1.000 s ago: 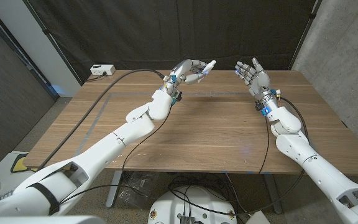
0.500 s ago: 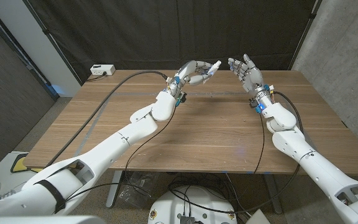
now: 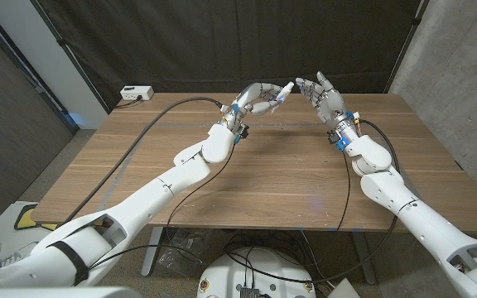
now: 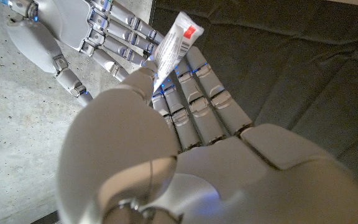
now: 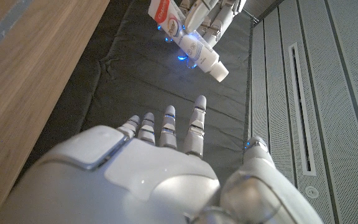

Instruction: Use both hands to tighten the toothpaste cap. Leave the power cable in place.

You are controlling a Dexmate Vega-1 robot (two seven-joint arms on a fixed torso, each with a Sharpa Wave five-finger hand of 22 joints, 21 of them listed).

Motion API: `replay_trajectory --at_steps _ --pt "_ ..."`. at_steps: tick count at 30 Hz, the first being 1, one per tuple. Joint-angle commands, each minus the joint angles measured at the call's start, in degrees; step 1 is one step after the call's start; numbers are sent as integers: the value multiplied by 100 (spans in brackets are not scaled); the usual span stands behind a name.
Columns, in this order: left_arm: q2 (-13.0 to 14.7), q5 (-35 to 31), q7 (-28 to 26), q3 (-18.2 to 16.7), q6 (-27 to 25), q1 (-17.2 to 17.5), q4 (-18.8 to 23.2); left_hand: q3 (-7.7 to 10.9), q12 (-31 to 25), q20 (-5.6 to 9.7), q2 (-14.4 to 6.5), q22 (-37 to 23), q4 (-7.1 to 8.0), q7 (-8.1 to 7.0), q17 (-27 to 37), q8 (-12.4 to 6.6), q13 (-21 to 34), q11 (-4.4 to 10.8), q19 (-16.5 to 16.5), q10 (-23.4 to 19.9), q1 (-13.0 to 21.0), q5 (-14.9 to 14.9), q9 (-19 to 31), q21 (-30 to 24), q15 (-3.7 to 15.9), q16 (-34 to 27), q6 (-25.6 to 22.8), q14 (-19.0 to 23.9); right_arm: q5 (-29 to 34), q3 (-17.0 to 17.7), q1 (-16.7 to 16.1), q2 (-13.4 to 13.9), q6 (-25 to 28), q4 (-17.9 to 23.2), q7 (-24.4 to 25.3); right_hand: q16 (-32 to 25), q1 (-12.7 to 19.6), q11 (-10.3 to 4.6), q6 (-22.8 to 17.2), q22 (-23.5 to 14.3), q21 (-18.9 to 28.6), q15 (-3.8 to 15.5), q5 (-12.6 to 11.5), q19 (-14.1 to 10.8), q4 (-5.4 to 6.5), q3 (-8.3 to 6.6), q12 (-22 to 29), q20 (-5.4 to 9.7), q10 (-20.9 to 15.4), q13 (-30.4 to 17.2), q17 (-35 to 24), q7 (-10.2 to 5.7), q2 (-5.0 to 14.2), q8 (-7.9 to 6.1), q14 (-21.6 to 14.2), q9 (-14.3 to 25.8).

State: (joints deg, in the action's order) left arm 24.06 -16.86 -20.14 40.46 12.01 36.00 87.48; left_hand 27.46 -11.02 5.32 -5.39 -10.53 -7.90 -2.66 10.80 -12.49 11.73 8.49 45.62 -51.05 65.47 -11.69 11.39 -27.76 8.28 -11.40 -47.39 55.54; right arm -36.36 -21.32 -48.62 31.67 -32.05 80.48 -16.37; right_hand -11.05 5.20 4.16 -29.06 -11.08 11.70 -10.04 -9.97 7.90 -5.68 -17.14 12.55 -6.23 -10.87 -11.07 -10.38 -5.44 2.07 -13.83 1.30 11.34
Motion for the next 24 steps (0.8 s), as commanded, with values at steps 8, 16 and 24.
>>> replay_trajectory --at_steps 8,16,24 --pt "-260 123 44 148 663 -289 -606 66 -35 95 34 -23 -4 24 7 0 19 9 -8 -71 -18 -26 13 -55 368 -28 -55 53 49 -41 -21 -3 156 25 169 -14 55 -17 -217 -18 44 0 -24 19 -47 -12 63 39 -94 -7 -11 -63 68 -80 -75 12" --pt "-261 129 159 154 614 -297 -621 79 -29 97 43 -23 -4 14 6 4 20 5 -13 -59 -29 -26 13 -62 372 -20 -57 37 44 -43 -34 16 171 68 174 8 69 -4 -207 -19 45 32 -22 36 -56 -17 55 115 -73 -6 -11 -57 73 -58 -49 11" --pt "-274 131 233 190 594 -314 -679 93 -23 91 46 -24 5 13 7 20 20 -22 -25 -47 -51 -24 13 -68 367 -15 -28 21 49 -27 -73 42 150 144 189 -3 88 -3 -300 -19 64 25 -21 2 -65 -28 77 128 -125 -6 -11 -46 88 -78 -106 16"
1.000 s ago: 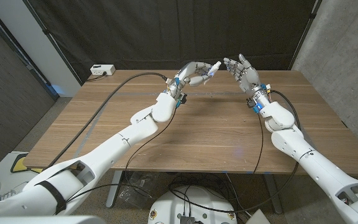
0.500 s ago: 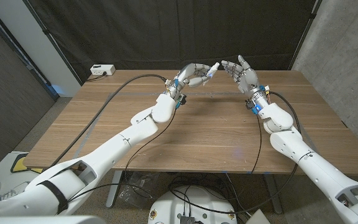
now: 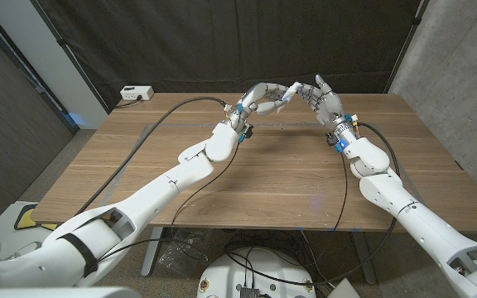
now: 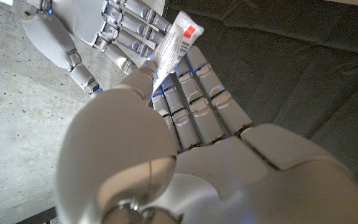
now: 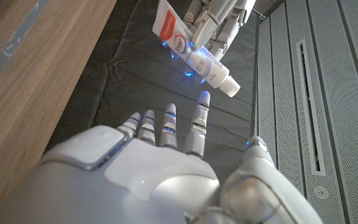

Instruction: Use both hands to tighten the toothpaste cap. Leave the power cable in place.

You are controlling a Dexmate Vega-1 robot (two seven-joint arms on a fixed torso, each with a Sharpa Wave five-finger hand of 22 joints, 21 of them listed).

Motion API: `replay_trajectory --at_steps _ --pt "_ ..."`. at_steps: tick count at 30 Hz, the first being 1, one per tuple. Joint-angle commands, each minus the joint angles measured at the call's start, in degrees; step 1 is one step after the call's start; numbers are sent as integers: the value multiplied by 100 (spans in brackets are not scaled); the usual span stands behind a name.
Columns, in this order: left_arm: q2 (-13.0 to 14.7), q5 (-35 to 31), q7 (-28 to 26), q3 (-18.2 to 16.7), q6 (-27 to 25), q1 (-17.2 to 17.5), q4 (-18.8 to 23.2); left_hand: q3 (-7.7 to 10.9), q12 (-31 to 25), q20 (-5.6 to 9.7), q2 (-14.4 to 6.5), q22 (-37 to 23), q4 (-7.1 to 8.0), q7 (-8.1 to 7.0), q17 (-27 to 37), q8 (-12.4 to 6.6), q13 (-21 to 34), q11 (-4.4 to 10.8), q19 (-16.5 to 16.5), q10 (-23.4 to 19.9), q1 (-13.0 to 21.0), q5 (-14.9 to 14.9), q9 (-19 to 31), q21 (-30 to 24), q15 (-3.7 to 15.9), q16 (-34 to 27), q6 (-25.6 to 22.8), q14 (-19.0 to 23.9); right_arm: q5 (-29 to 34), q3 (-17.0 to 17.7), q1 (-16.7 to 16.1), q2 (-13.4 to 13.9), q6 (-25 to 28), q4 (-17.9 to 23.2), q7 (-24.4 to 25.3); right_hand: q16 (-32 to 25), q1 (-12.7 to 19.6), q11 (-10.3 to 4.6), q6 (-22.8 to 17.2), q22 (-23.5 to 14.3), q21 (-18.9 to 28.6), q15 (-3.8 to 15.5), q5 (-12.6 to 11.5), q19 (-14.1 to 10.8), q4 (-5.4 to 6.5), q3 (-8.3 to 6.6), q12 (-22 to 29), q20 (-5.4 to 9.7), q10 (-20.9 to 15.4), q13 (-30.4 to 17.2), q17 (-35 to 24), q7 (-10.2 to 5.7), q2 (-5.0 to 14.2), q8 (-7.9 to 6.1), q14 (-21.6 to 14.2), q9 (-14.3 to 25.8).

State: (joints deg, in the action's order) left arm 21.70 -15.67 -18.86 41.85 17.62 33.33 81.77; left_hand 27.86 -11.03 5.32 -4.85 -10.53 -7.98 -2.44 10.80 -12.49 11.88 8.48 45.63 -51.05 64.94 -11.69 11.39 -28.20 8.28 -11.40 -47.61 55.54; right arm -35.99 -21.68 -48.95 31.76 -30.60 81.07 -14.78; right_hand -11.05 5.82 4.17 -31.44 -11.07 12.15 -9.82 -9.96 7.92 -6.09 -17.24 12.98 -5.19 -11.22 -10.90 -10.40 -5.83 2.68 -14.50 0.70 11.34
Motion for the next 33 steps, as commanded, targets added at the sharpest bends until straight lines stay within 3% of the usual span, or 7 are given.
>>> replay_trajectory --at_steps 1,33 --pt "-40 10 99 51 30 -45 -113 54 -22 89 -8 -24 14 -6 8 20 6 -20 -27 -44 1 -24 13 -24 365 -16 -7 22 14 9 -40 34 -14 77 16 -4 29 -7 -57 -19 22 0 -22 -5 -25 -20 35 10 -95 -23 -9 -8 29 -7 -52 16" --pt "-14 -34 64 23 -156 16 63 127 -21 89 -2 -26 15 2 10 32 7 -14 -52 -45 -39 -24 14 -57 356 -19 -4 17 -240 131 -234 -26 -112 112 1 -36 180 -36 -322 -10 69 122 -18 -114 -99 -96 130 39 -349 -24 -7 -42 96 -54 -280 27"
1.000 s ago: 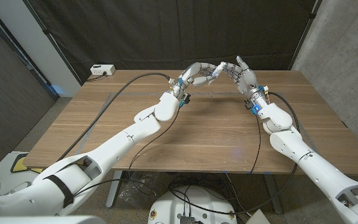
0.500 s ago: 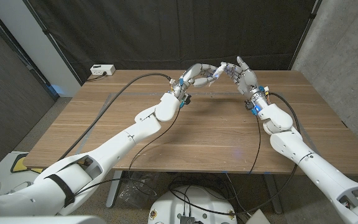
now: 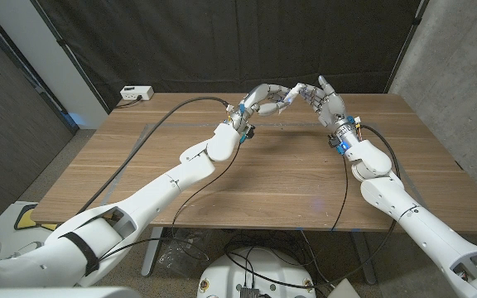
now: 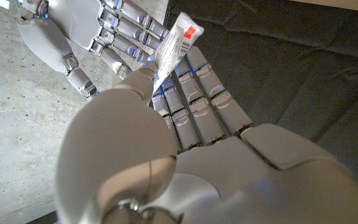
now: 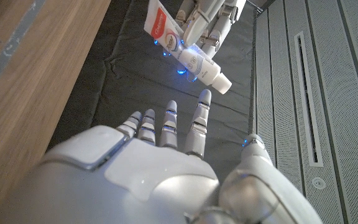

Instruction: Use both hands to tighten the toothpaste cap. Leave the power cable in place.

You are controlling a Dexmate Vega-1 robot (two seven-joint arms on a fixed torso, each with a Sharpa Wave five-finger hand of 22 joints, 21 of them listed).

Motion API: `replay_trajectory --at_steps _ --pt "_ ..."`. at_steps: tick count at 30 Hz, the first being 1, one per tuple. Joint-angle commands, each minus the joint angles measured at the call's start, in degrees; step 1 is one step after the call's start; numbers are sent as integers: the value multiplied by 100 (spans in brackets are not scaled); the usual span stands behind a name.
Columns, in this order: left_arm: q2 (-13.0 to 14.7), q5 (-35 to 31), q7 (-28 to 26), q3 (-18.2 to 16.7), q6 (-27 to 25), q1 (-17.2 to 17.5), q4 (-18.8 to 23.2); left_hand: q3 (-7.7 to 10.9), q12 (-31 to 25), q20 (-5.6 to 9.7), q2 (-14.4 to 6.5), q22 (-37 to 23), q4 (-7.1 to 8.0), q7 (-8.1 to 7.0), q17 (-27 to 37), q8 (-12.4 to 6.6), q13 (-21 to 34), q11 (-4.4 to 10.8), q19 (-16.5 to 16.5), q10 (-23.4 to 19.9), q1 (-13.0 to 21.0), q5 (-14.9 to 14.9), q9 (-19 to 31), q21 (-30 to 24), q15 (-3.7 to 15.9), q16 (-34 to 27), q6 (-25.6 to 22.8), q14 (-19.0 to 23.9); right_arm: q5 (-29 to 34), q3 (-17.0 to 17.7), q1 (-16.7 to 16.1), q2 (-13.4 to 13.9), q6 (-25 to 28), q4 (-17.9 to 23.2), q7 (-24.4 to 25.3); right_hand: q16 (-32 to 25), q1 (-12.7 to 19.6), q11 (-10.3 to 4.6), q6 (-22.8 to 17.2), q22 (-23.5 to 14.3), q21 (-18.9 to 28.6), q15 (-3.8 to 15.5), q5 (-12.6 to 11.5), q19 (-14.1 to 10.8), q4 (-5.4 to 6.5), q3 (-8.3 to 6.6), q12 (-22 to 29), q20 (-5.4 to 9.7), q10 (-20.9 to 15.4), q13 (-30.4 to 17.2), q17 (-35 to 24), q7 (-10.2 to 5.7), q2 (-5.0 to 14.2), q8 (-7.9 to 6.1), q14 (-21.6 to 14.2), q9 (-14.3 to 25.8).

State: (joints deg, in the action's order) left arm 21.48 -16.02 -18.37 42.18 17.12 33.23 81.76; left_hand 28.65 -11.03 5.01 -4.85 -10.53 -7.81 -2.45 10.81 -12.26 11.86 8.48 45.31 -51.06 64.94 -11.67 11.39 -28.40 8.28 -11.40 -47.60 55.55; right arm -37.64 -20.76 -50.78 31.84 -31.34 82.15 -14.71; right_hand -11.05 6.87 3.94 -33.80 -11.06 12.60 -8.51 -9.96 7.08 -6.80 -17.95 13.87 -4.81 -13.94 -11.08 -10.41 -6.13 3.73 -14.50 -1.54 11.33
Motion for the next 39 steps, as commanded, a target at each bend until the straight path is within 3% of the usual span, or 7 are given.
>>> replay_trajectory --at_steps 1,21,39 --pt "6 7 29 -6 -121 22 49 52 -21 121 -2 -26 -3 -1 9 10 8 -13 -22 -45 -38 -26 14 -38 360 -19 -4 16 -99 48 -61 -40 -42 9 -9 -38 78 -13 -93 -10 28 -9 -18 -42 -30 -26 41 4 -77 -6 -6 -16 -8 -56 -64 28" --pt "-81 8 -2 56 12 -92 -149 98 -19 116 4 -27 -10 12 10 7 9 -4 -38 -43 -51 -26 16 -58 366 -20 -19 15 -96 47 -44 -32 -40 -57 -70 -32 166 -41 -510 -5 40 47 -13 -94 -70 -60 101 -3 -258 -6 -7 -50 6 -174 -199 45" --pt "-150 11 -110 65 -7 -141 -305 140 -19 119 12 -27 -11 10 11 10 10 -8 -41 -40 -71 -25 16 -83 350 -24 -19 15 -150 163 -104 -35 -106 -57 25 -74 220 -65 -828 -1 114 154 -11 -325 -87 -73 194 -19 -541 -4 -8 -78 7 -271 -485 101"
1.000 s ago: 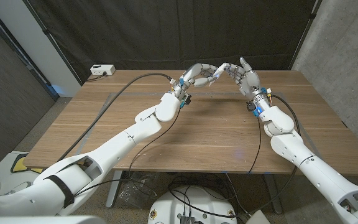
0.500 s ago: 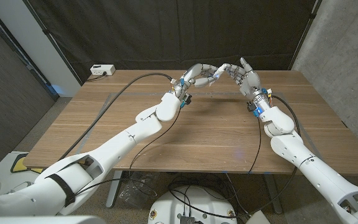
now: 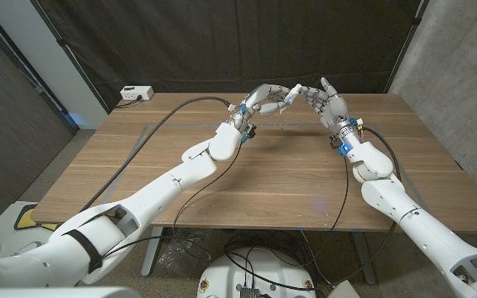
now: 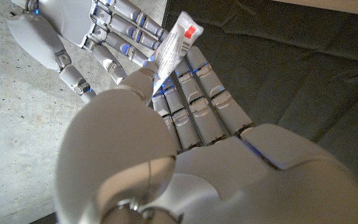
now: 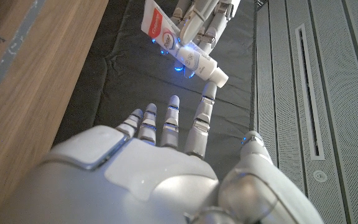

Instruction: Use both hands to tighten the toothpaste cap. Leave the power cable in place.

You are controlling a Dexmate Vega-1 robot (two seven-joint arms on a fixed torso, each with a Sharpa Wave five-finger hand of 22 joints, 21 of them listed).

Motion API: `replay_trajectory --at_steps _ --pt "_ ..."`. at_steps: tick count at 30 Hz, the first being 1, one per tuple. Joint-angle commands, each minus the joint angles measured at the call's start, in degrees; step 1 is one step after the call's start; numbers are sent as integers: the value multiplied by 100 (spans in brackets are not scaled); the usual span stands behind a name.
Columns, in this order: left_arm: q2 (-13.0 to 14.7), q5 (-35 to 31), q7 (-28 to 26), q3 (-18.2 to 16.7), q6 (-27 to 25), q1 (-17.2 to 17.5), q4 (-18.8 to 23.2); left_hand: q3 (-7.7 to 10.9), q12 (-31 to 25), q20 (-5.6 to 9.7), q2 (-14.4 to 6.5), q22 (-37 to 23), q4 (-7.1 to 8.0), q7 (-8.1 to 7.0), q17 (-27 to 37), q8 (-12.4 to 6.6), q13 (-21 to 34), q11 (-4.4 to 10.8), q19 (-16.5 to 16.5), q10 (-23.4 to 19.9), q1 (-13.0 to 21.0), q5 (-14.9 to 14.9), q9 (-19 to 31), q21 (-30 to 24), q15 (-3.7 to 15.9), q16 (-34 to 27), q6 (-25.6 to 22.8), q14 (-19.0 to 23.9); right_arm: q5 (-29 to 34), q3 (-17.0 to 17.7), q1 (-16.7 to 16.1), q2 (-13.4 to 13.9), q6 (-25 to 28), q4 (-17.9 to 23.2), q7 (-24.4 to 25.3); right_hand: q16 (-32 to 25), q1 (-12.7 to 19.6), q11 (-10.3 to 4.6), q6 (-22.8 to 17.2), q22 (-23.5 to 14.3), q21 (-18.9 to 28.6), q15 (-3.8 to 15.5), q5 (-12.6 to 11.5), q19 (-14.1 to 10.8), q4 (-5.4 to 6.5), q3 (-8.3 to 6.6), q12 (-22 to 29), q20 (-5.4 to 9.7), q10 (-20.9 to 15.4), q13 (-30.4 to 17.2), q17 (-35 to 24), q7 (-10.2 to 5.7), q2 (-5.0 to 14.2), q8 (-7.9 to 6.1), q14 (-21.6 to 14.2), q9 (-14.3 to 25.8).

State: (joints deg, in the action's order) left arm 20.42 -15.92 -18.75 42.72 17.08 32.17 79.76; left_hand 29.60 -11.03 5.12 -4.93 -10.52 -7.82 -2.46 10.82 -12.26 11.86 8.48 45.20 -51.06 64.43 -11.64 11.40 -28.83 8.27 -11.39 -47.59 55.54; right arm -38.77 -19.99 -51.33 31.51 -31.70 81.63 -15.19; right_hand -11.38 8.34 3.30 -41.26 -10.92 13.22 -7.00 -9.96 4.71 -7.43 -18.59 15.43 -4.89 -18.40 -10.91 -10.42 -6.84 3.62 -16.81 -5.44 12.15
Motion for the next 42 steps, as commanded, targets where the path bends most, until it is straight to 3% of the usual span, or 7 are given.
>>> replay_trajectory --at_steps 1,11,15,21,25,32,42 --pt "-46 4 -72 12 -7 -41 -115 46 -19 106 23 -27 -11 6 10 11 11 -5 -33 -41 -20 -28 15 -40 348 -24 -18 14 -43 98 -60 -4 -84 -3 82 -38 78 -3 -126 -15 60 16 -12 -115 -25 -11 48 0 -123 -20 -7 -17 18 -55 -108 23" --pt "-83 24 -61 57 62 -124 -263 65 -17 105 24 -27 -7 -3 11 14 11 -32 -39 -33 -35 -26 15 -51 358 -24 -13 7 -103 216 -201 -7 -92 75 259 -82 199 -91 -513 -4 162 172 -27 -509 -60 -61 163 169 -493 -18 -4 -172 52 -170 -539 77" --pt "-88 18 -51 79 134 -150 -285 72 -21 106 26 -27 -5 -3 11 15 11 -12 -40 -43 -42 -26 16 -57 355 -25 -11 9 -216 179 -161 40 129 58 166 38 158 -19 537 5 104 88 -24 -550 -28 -4 44 125 -285 -25 -25 194 -46 308 -450 83" --pt "-71 7 -62 80 164 -107 -217 86 -21 100 24 -27 -4 24 12 9 11 -29 -46 -43 -50 -25 16 -63 350 -25 -27 6 -161 54 11 31 208 -89 -32 107 121 3 997 1 33 1 -26 -477 -3 23 -69 86 -44 -32 -32 295 -75 504 -214 63" --pt "-49 -13 -91 61 154 -61 -145 93 -22 98 26 -27 -5 13 12 14 11 -26 -44 -47 -52 -26 16 -68 352 -28 -16 12 -167 6 90 6 234 -156 -125 120 115 27 1031 0 3 13 -26 -419 -1 29 -92 115 7 -33 -32 269 -81 515 -143 56" --pt "-35 -12 -30 65 154 -62 -120 111 -23 97 28 -27 -8 22 11 14 12 -15 -46 -51 -56 -26 16 -78 353 -34 -17 28 -134 -38 161 -27 203 -188 -199 118 102 23 877 -2 -40 -12 -25 -336 9 34 -122 115 71 -34 -34 90 -79 455 -61 41" --pt "-72 39 51 87 268 -125 -280 132 -20 98 28 -27 -10 15 11 13 12 -14 -55 -43 -62 -26 16 -87 354 -28 -22 14 -98 -9 86 -20 155 -33 -100 109 111 8 751 -6 -56 -5 -27 -307 11 24 -125 105 73 -35 -32 -13 -58 415 -30 30"
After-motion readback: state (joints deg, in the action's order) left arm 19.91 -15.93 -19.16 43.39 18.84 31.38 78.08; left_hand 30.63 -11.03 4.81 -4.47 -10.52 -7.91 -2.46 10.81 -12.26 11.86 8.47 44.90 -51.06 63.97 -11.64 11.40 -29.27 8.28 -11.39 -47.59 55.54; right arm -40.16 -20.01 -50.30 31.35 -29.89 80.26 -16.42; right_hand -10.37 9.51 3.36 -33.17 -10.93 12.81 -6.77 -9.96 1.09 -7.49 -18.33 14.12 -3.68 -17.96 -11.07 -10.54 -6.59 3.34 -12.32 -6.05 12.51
